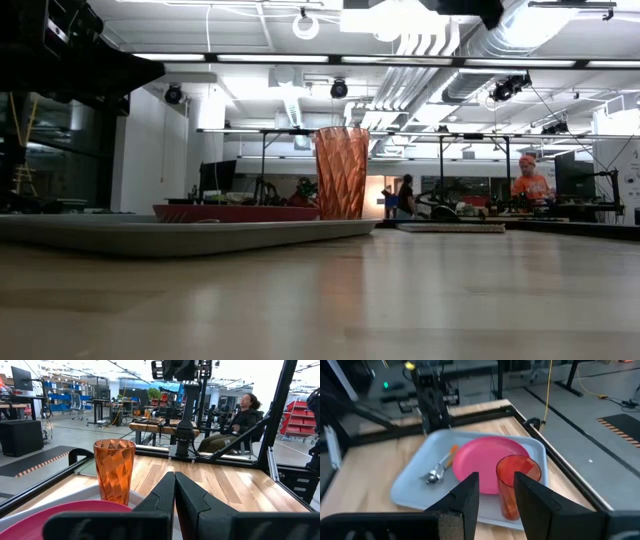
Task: Pick and place plate/cup/fork/spoon on tray
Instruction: Return to Home Position
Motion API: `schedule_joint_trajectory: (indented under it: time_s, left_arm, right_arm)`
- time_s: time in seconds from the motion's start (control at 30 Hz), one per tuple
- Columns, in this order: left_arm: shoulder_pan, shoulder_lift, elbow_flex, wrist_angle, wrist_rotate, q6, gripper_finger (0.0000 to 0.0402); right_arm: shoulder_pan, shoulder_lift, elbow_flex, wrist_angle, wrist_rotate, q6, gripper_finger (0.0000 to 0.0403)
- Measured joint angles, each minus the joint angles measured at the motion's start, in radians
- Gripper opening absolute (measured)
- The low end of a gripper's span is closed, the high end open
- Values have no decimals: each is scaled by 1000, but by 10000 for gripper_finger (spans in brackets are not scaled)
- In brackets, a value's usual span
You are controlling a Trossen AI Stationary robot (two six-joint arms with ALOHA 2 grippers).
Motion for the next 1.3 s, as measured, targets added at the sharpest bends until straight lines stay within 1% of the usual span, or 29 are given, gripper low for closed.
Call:
schedule_joint_trajectory:
  time_s: [0.2, 0.43, 0.7, 0.87, 0.97, 1.1, 1.3]
  left_arm:
    - [0, 0, 0, 0, 0, -1, 3]
    - [0, 0, 0, 0, 0, 0, 3]
    - [0, 0, 0, 0, 0, 0, 3]
    - [0, 0, 0, 0, 0, 0, 3]
    - [0, 0, 0, 0, 0, 0, 3]
    - [0, 0, 0, 0, 0, -1, 3]
    - [0, 0, 0, 0, 0, -1, 3]
  right_arm:
    - [0, -151, -164, 122, -39, 68, 115]
    - [0, -220, -324, 272, -40, 87, 115]
    - [1, -259, -416, 278, -30, 130, 115]
    - [29, -314, -468, 293, -31, 155, 115]
    - [66, -358, -533, 327, -6, 168, 115]
    - [108, -434, -615, 394, 68, 170, 115]
    - [127, -551, -634, 393, 136, 147, 115]
